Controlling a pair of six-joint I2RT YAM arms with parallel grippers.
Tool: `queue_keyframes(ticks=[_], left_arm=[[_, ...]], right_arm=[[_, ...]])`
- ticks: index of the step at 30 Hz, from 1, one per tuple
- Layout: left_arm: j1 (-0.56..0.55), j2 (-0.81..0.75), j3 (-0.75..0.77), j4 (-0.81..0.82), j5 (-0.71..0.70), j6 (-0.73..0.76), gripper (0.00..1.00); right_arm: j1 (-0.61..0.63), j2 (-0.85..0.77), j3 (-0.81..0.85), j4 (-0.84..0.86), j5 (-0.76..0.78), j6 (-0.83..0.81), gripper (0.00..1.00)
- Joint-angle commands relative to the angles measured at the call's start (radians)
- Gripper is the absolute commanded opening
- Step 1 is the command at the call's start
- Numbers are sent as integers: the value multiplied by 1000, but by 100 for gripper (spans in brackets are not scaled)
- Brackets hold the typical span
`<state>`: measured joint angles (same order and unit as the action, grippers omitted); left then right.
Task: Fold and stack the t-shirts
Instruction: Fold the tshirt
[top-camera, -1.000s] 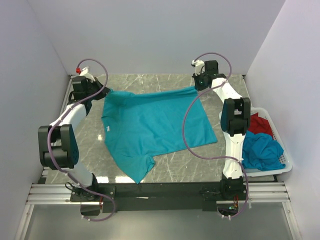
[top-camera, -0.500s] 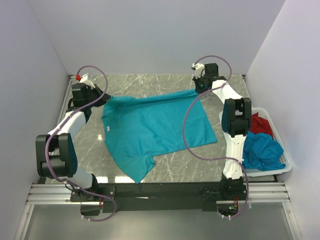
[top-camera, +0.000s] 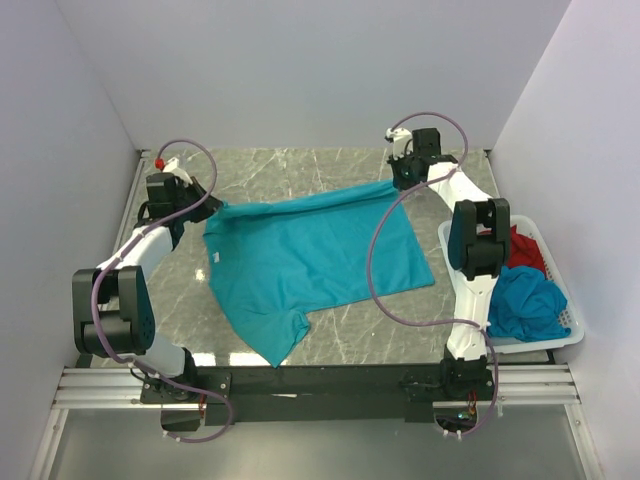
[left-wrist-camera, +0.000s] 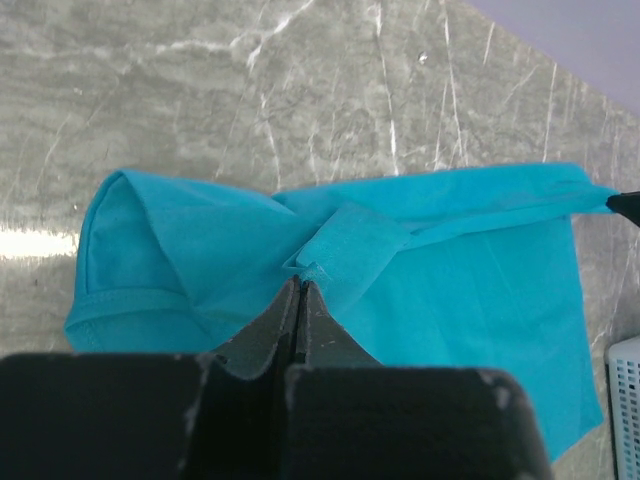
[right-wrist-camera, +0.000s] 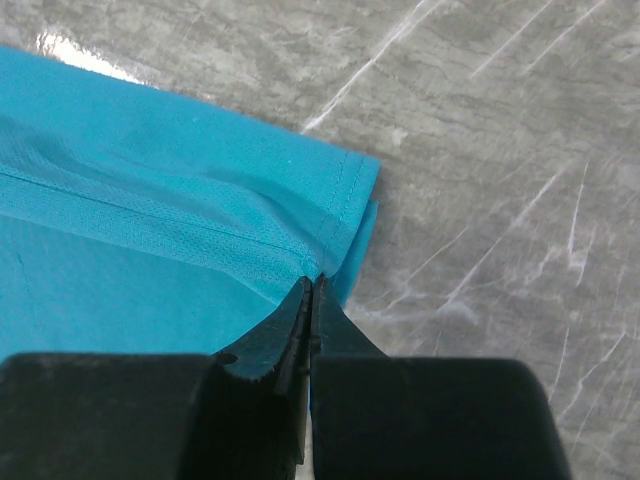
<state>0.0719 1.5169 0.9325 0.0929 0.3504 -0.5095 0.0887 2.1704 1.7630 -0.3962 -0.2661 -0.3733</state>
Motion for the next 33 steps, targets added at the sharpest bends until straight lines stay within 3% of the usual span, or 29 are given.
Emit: queue_keyframes(ticks=[1,17,19,20,23,33], left_arm=[[5,-37,-12,2,-1,6,1],[3,-26,-12,-62,10,25,1],[3,-26,-17,-84,16,28,0],[5,-21,-15,-90,18,32,1],[3,-21,-18,-128,27,40,1],[3,-61,-43,-193,53,69,1]], right_arm=[[-12,-64,-16,31,-7,-16,0],[-12,-93,-83,-32,4,-68,0],[-14,-106,-92,-46,22,-78,9],[-15,-115,-105,-58,25,-87,30],[-21,-167,-147,-70,30,-98,50],[-21,-349,-221,-116,-123,-26,52]])
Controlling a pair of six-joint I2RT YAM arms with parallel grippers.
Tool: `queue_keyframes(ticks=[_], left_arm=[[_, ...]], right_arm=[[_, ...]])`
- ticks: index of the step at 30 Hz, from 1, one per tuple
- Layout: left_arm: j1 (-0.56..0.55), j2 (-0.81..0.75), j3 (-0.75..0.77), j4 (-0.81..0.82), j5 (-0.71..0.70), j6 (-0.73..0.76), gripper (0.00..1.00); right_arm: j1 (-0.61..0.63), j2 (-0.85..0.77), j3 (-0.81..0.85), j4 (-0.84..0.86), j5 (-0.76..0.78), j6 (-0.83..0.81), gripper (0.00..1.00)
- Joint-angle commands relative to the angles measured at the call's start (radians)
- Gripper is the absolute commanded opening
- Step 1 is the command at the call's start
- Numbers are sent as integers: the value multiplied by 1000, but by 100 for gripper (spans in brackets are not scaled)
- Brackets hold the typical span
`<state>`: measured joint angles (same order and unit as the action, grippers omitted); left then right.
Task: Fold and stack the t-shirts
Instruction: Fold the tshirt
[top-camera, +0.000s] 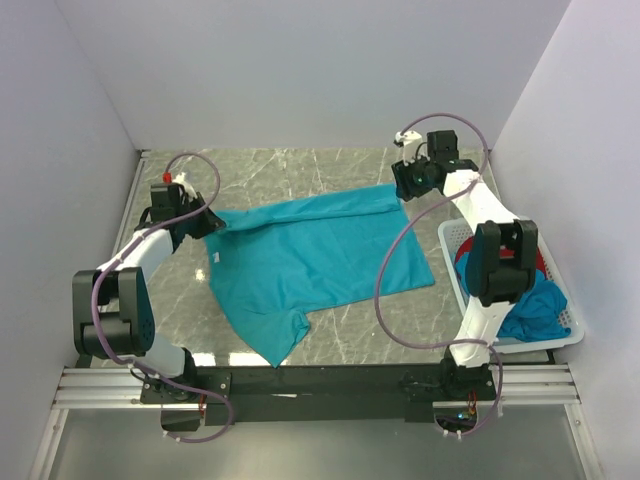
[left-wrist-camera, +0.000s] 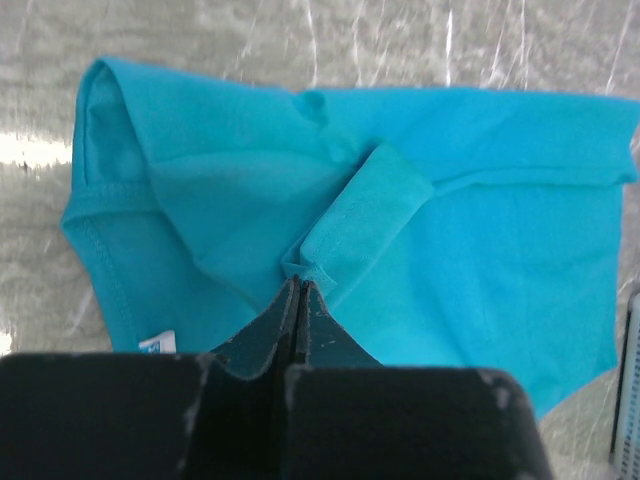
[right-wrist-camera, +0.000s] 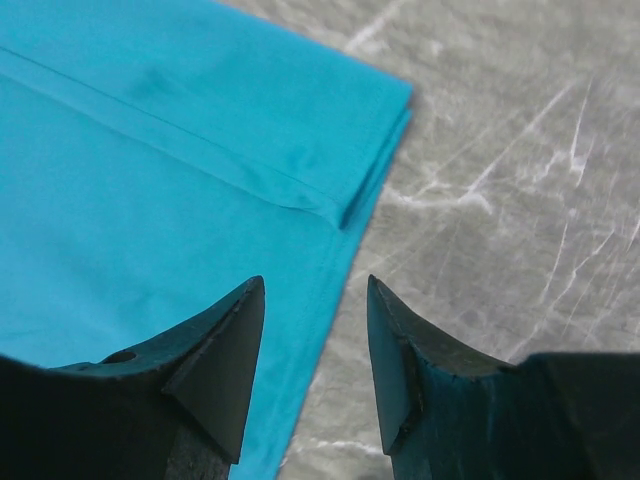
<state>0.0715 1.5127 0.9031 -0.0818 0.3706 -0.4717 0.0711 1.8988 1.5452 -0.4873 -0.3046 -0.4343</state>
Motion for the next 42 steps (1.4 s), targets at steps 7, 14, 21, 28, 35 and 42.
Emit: queue_keyframes(ticks=[7,14,21,28,35,42], left_arm=[[-16,-43,-15,-61,54,53,2],[-47,-26,-15,-117,25,76,3],[-94,-12,-7,-229,7,123,43],[-122,-125,-17,-204,-88,120,75],[-124,208,259,-257,4,171,68],[-150,336,368,-289,19,186,65]], right_arm=[[10,-136,-51,-42,-129,68,53],[28,-211,-100,-71,-181,81,52],[76,-306,-125,-109,-249,104,52],[78,-346,-204,-76,-281,97,52],[81,-342,-247,-71,-323,68,52],[76,-333,-252,-79,-349,62,52]])
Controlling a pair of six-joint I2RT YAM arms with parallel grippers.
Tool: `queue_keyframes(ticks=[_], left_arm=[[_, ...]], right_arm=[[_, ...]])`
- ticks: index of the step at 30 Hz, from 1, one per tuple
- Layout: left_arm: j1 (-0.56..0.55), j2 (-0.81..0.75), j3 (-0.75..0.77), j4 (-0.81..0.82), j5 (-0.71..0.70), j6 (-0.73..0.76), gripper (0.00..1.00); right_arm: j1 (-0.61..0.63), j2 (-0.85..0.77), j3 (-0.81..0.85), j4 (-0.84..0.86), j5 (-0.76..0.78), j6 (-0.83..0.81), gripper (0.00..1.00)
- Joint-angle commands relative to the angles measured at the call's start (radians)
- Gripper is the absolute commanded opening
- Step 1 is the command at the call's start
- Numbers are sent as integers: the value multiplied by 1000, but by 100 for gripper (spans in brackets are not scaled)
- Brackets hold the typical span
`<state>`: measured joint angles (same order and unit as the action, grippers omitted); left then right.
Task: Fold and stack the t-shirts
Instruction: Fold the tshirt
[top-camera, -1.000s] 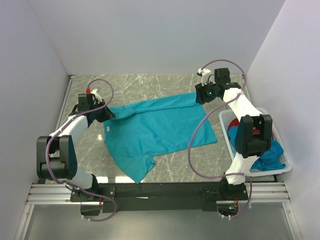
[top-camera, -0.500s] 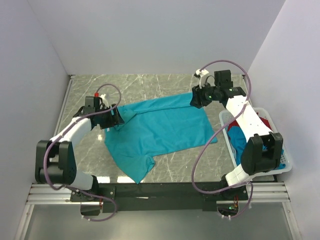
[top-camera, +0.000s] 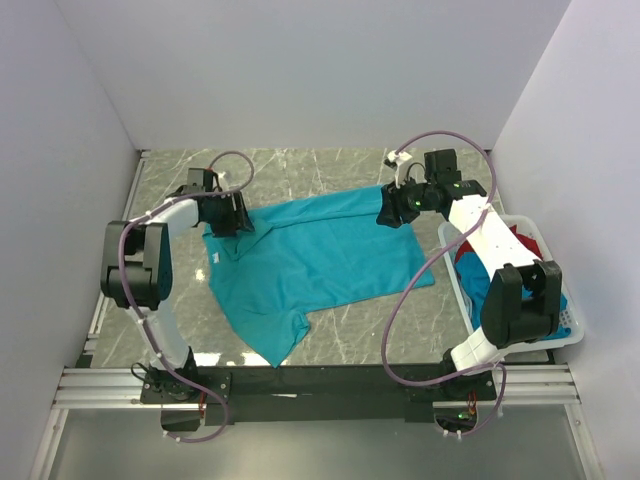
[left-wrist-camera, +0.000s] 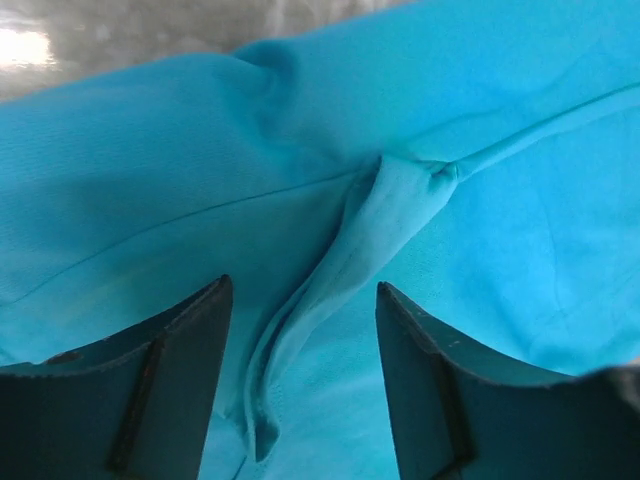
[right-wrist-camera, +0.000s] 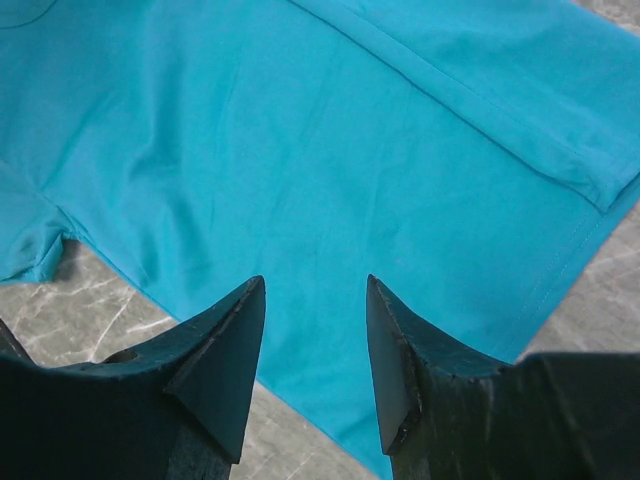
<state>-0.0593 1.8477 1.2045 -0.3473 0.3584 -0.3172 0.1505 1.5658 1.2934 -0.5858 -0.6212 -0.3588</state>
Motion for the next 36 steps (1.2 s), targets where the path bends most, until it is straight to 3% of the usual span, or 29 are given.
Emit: queue_keyframes(ticks=[1,16,25,36], left_arm=[[-30,13,75,-28,27,39,64],[-82,41,90,-59,54,58,49],[-189,15,79,-102,-1,67,49],[-293,-43,61,-131,-97,75,59]], right_arm=[[-3,5,0,20,-35,-15,52],[-9,-3,-2,15,-46,-17,52],[-23,-4,-2,14,-52,-16,51],[-26,2,-2,10,-54,-14,51]])
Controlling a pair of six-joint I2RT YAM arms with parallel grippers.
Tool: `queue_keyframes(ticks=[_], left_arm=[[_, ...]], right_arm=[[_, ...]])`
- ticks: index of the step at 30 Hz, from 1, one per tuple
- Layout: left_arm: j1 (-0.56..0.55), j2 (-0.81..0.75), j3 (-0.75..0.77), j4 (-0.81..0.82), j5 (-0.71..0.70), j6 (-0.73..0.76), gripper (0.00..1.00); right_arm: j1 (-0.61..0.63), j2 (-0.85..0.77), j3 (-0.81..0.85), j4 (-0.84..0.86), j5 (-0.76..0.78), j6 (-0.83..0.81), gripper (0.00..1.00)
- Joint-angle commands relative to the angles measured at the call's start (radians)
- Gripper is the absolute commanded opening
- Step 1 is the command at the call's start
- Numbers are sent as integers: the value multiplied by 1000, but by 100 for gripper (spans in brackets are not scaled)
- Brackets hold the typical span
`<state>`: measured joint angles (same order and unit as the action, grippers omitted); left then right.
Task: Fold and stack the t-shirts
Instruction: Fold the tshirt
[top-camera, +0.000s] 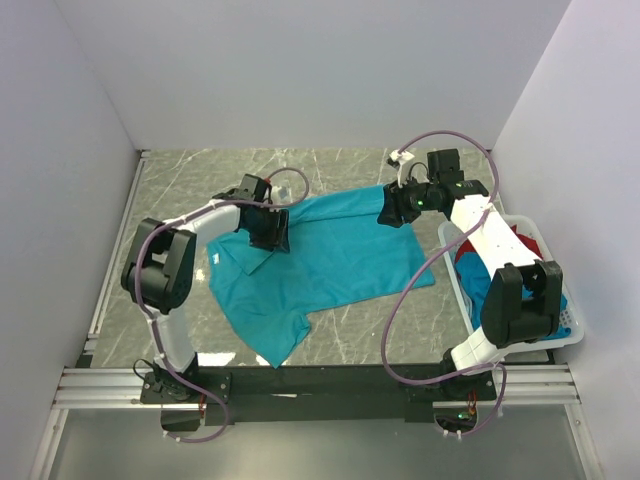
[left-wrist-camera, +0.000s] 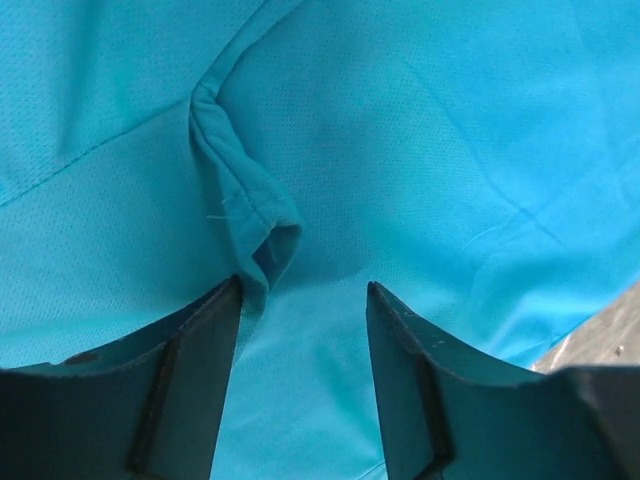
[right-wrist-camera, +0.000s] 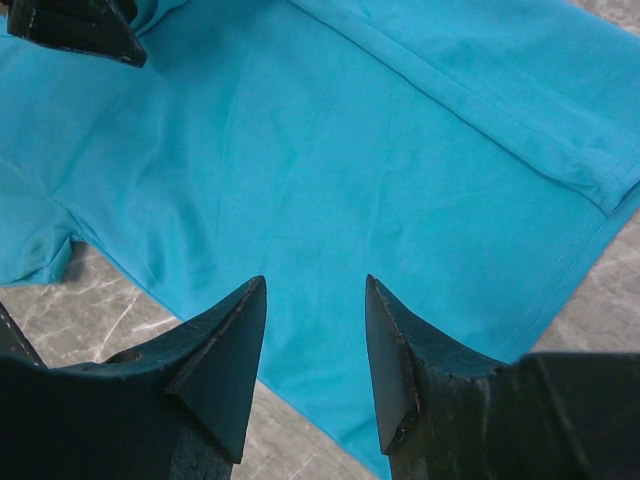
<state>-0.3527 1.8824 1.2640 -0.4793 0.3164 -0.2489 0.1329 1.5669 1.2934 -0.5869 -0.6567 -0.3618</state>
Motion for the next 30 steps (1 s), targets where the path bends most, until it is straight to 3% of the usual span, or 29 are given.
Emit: queue_keyframes(ticks=[1,8,16,19,20,23,30], left_arm=[[0,-98,3,5,-83,0,60],[32,-201,31,24,-185,-7,68],[49,-180,8,83,-10,-41,60],[54,-126,20,108,13,-66,45],[54,-91,34,114,18,-78,33],[50,-27,69,105,3,-85,16],[52,21,107,61,-79,-56,1]], right_arm=[[-10,1,-2,12,-17,-12,51],[-9,19,0,9,-12,-16,51],[-10,39,3,7,-4,-17,51],[-9,44,4,6,-6,-14,51],[-9,45,6,6,-7,-12,51],[-9,44,4,4,-4,-14,51],[-13,50,6,4,-7,-16,50]])
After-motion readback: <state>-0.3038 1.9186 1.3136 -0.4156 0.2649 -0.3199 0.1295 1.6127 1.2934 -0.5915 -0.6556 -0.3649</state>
